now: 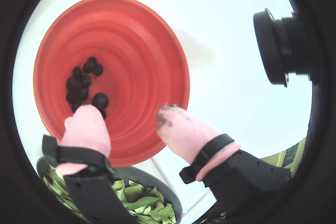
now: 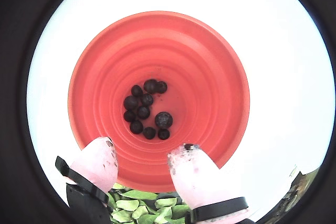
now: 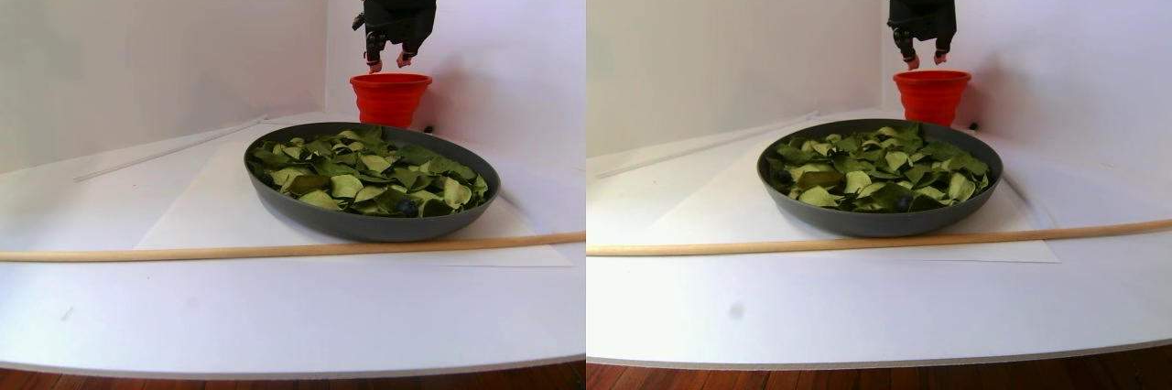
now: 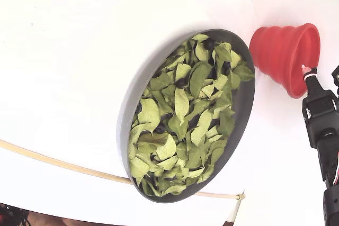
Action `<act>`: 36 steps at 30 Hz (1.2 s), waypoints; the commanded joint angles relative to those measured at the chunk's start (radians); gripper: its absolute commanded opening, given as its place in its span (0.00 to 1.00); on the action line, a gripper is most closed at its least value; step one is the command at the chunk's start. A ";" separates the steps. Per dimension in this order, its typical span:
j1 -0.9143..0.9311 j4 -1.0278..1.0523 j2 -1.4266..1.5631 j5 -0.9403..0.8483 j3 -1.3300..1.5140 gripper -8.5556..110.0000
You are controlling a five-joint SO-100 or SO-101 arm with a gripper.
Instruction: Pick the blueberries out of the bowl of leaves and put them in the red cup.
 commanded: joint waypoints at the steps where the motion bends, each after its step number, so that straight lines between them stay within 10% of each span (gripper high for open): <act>1: -0.005 -0.006 0.121 0.006 -0.025 0.23; 36: -0.127 0.055 0.385 -0.014 0.281 0.21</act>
